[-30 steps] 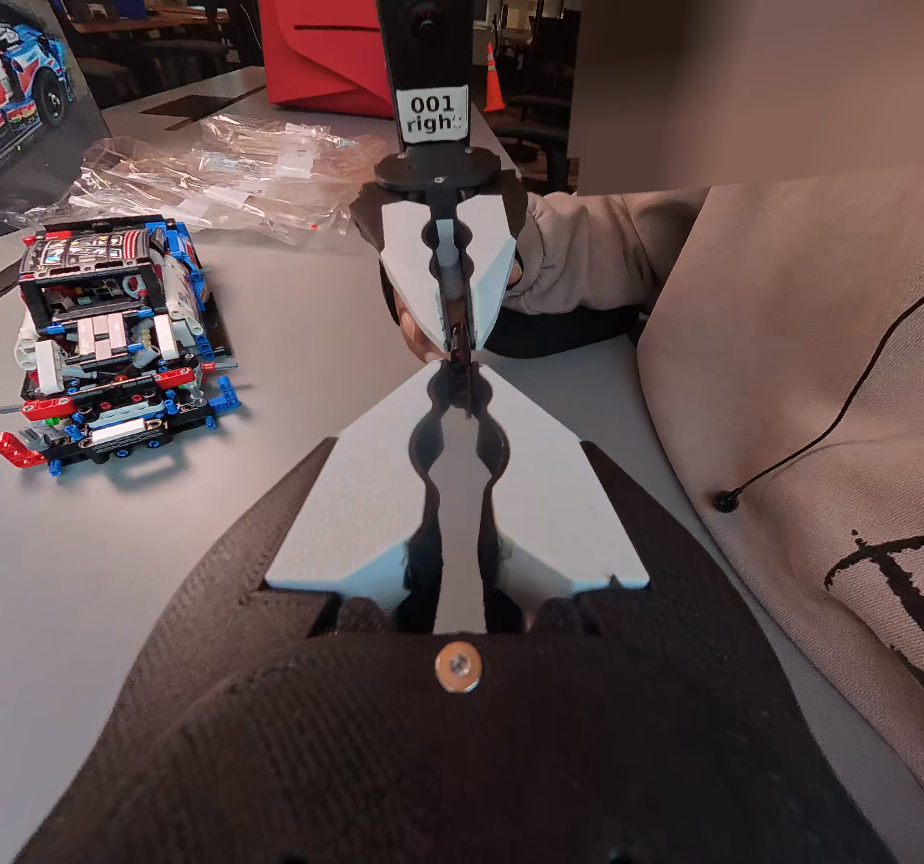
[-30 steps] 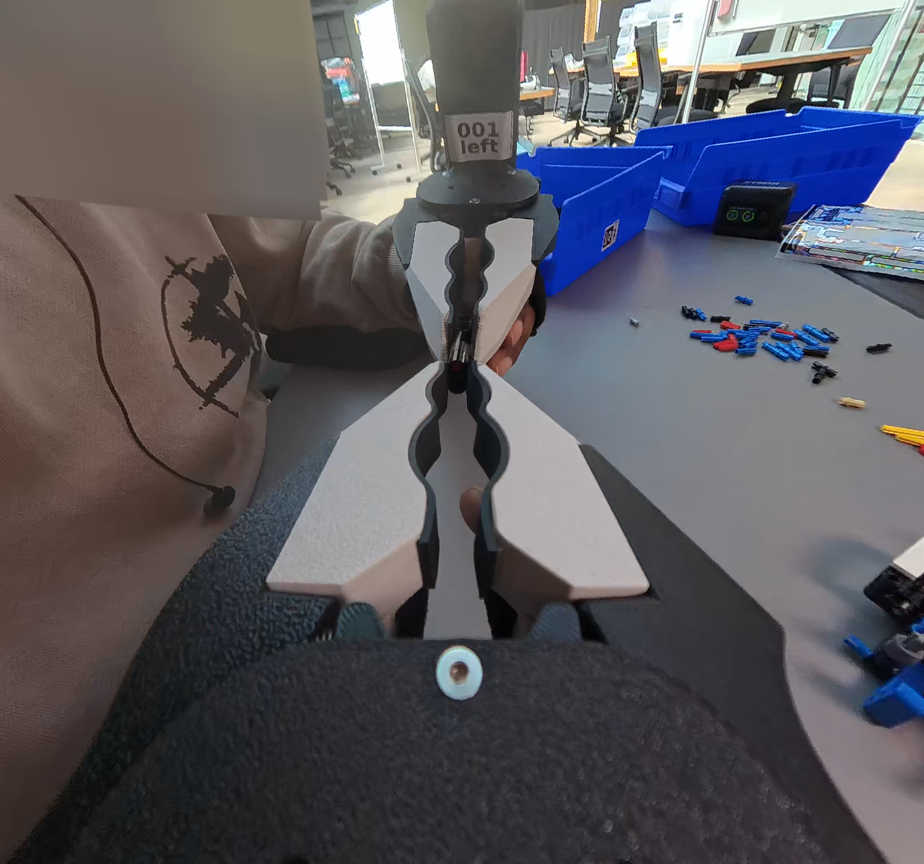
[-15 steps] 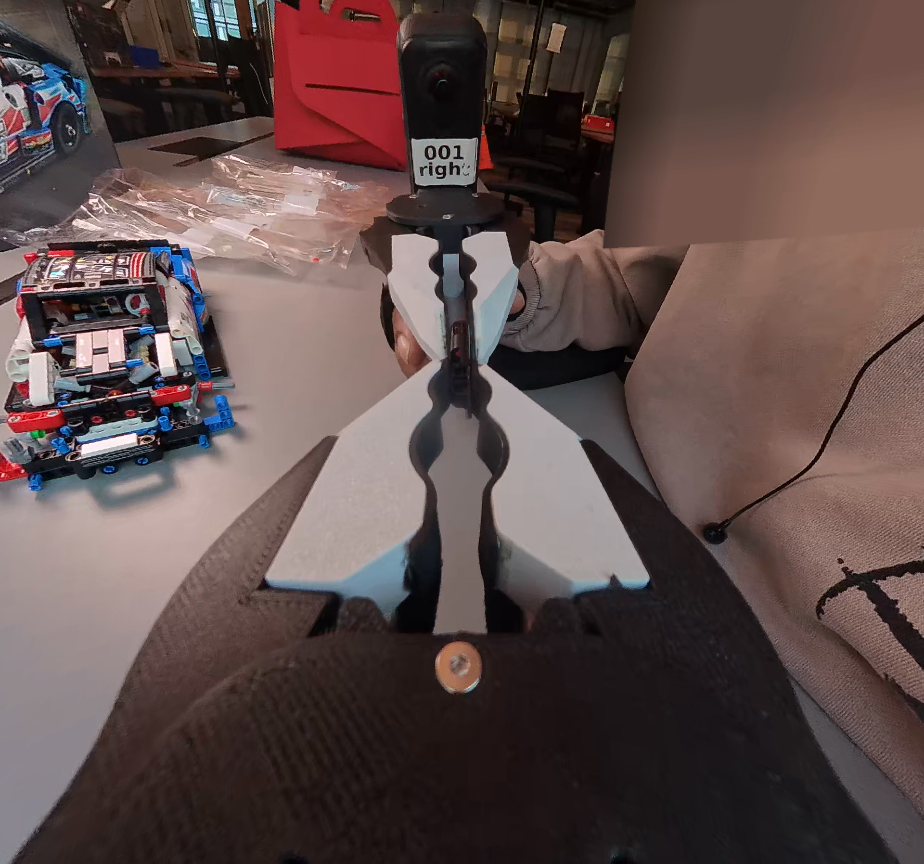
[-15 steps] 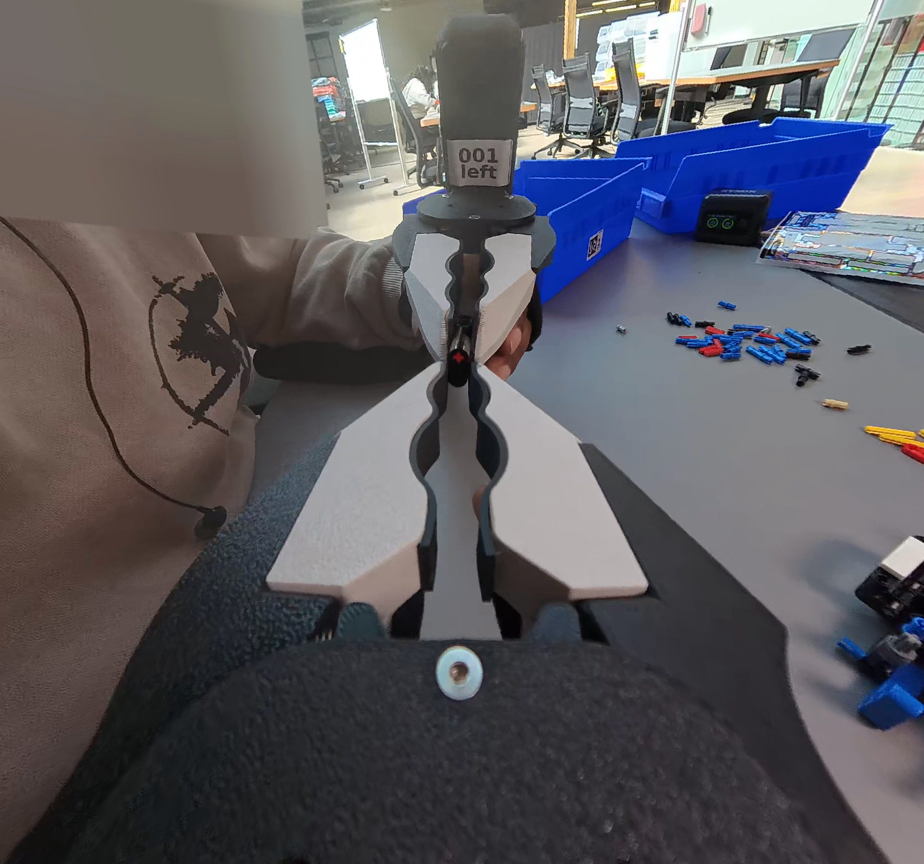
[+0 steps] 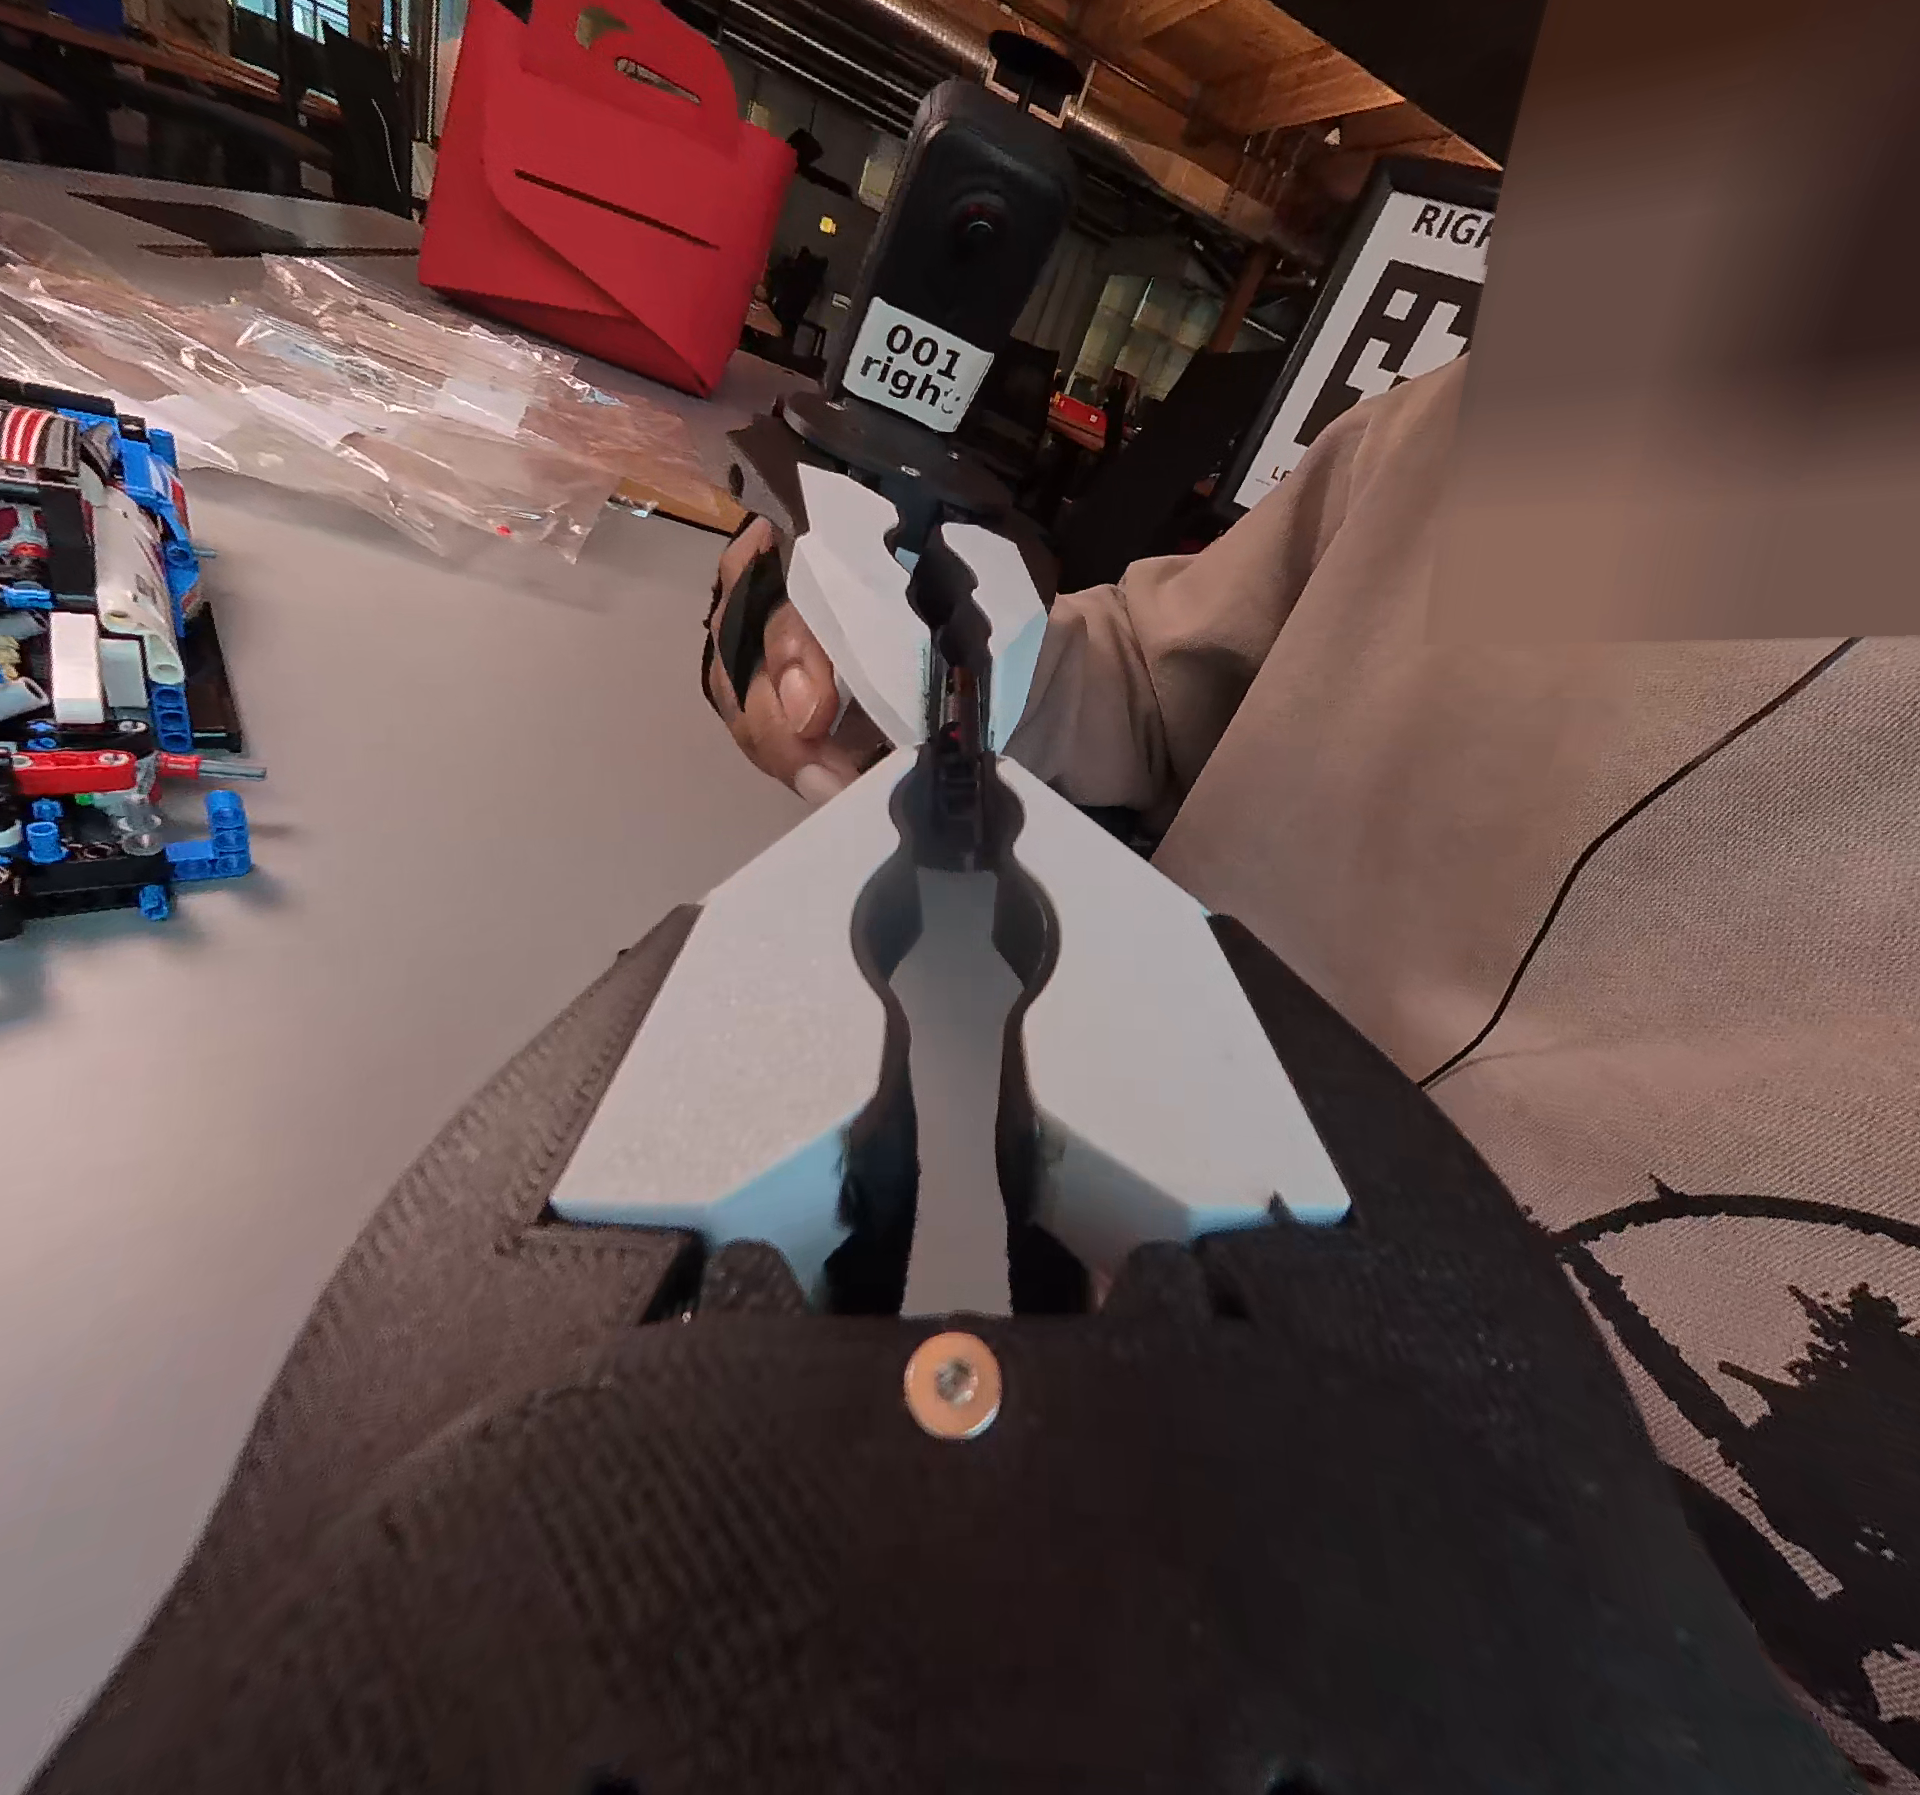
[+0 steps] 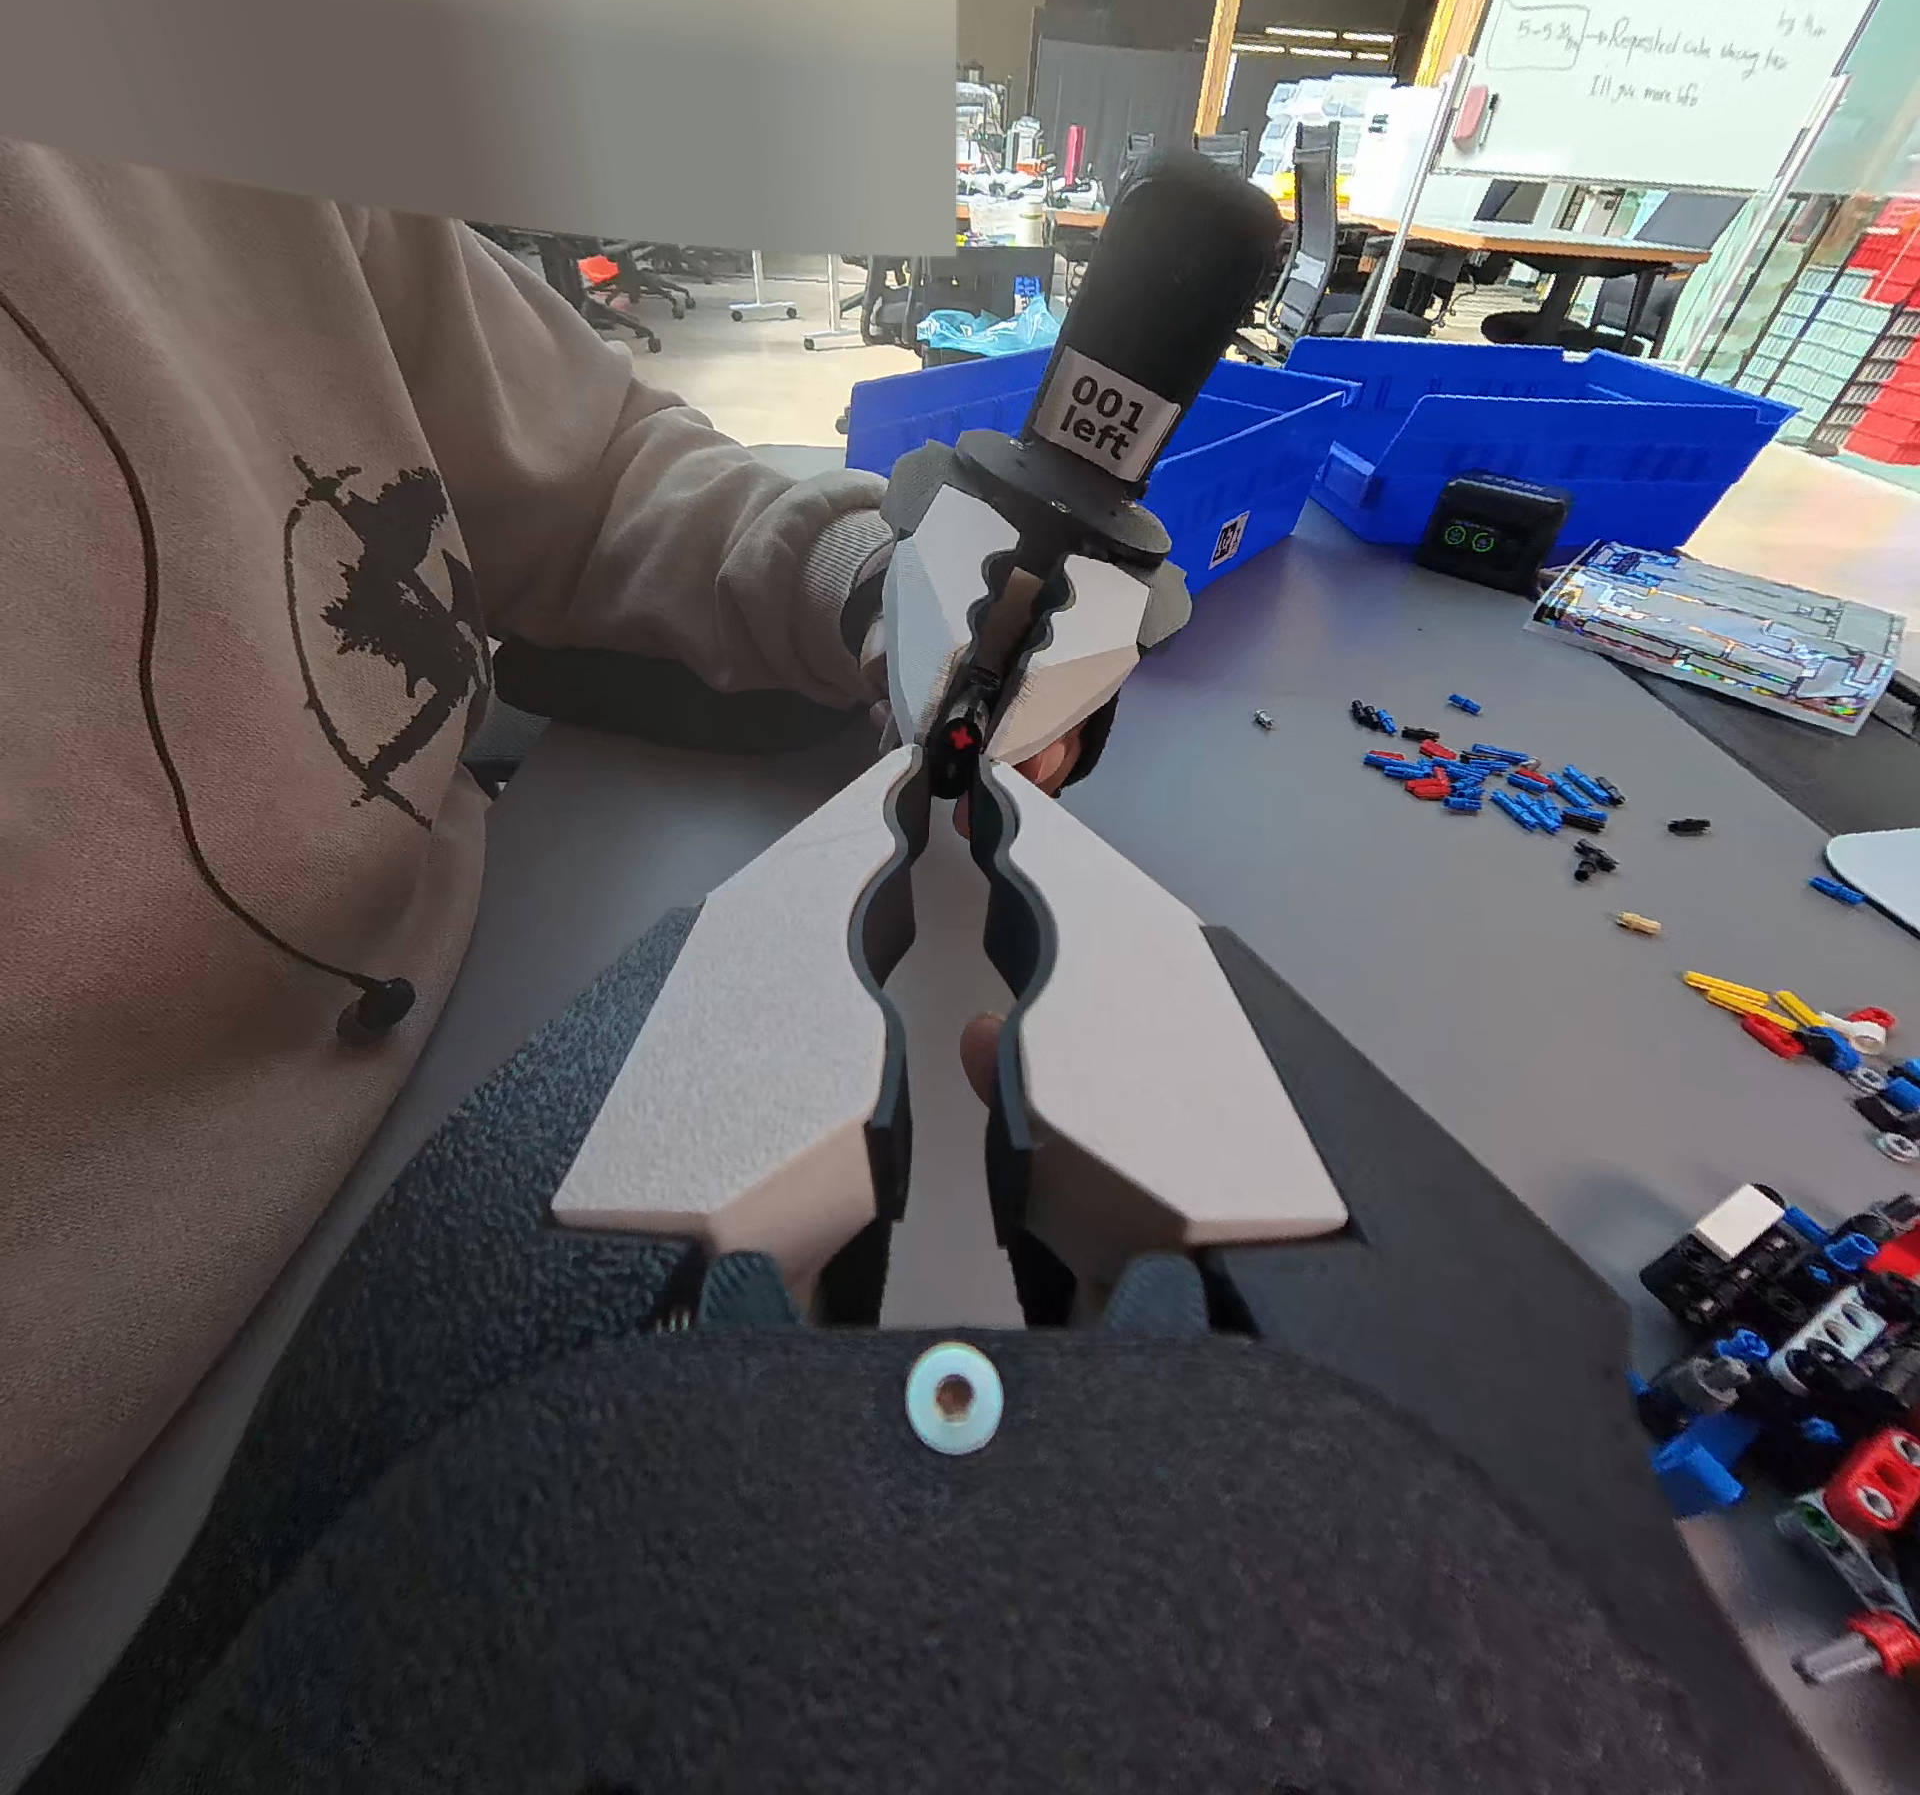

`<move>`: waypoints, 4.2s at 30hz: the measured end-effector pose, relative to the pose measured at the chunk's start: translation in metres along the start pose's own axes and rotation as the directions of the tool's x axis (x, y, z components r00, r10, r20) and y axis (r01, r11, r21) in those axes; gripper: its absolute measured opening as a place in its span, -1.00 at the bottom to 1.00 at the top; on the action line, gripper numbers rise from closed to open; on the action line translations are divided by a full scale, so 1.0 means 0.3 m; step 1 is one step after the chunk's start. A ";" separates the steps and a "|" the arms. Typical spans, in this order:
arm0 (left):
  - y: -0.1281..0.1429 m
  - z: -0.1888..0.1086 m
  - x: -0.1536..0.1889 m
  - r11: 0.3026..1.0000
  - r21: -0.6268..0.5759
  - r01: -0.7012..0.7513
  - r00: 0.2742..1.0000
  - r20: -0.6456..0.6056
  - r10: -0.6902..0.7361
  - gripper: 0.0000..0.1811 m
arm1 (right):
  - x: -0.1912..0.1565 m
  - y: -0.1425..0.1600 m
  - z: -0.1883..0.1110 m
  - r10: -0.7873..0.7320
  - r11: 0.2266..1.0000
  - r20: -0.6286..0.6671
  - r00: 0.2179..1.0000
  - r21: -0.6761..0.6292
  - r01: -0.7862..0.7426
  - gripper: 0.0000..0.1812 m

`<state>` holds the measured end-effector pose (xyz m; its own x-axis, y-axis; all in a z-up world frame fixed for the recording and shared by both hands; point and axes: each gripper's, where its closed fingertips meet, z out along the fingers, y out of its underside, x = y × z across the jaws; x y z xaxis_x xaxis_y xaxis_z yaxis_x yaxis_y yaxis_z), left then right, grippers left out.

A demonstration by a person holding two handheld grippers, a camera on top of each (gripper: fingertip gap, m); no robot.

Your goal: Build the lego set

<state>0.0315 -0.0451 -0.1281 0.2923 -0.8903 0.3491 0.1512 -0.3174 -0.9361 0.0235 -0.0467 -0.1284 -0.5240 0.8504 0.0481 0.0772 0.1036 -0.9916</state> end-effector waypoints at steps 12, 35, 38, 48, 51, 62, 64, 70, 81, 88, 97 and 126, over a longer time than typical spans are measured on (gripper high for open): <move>-0.020 -0.007 -0.067 0.962 0.071 0.263 0.962 0.054 -0.267 -0.95 | 0.048 0.006 -0.011 0.305 0.947 0.077 0.949 0.083 -0.311 -0.82; 0.025 0.002 -0.081 0.828 0.074 0.555 0.831 -0.078 -0.551 -0.94 | 0.071 0.061 -0.006 -0.092 0.995 -0.112 0.989 -0.033 0.089 -0.85; 0.034 0.005 -0.077 0.826 0.057 0.561 0.827 -0.081 -0.557 -0.94 | 0.062 0.068 -0.007 -0.096 0.995 -0.091 0.991 -0.048 0.092 -0.85; 0.064 0.011 -0.063 0.818 -0.001 0.575 0.815 -0.081 -0.574 -0.94 | 0.037 0.077 -0.005 -0.186 0.980 -0.075 0.980 -0.087 0.179 -0.85; 0.065 0.013 -0.063 0.814 -0.001 0.580 0.811 -0.086 -0.578 -0.94 | 0.036 0.076 -0.008 -0.147 0.987 -0.059 0.987 -0.079 0.142 -0.85; 0.032 -0.010 -0.096 0.994 -0.032 0.100 0.982 0.162 -0.093 -0.76 | 0.080 0.007 -0.042 0.199 0.976 -0.004 0.980 0.091 -0.198 -0.85; 0.038 -0.007 -0.099 0.997 -0.079 -0.026 0.976 0.215 0.042 -0.76 | 0.078 0.008 -0.038 0.254 0.962 0.022 0.967 0.097 -0.255 -0.85; 0.042 -0.006 -0.110 0.921 -0.223 -0.319 0.868 0.322 0.379 -0.77 | 0.079 0.013 -0.031 0.346 0.930 0.066 0.936 0.107 -0.351 -0.85; 0.030 -0.006 -0.097 0.893 -0.238 -0.381 0.839 0.317 0.442 -0.83 | 0.068 0.042 -0.012 0.367 0.926 0.079 0.927 0.064 -0.372 -0.85; 0.035 -0.001 -0.093 0.882 -0.258 -0.393 0.832 0.309 0.461 -0.88 | 0.067 0.040 -0.010 0.357 0.931 0.070 0.932 0.058 -0.361 -0.85; 0.085 -0.058 -0.204 0.850 -0.381 -0.364 0.770 0.391 0.505 -0.88 | 0.187 0.297 -0.220 0.132 0.862 -0.240 0.962 -0.452 -0.231 -0.85; 0.227 -0.047 -0.254 0.794 -0.536 -0.286 0.783 0.346 0.516 -0.88 | 0.122 0.455 -0.135 0.075 0.422 -0.127 0.989 -0.895 -0.147 -0.79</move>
<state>0.0063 -0.0036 -0.2191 0.6341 -0.7481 -0.1954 -0.4697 -0.1720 -0.8659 0.0493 0.0197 -0.2570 -0.4050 0.9143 -0.0119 0.8685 0.3805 -0.3177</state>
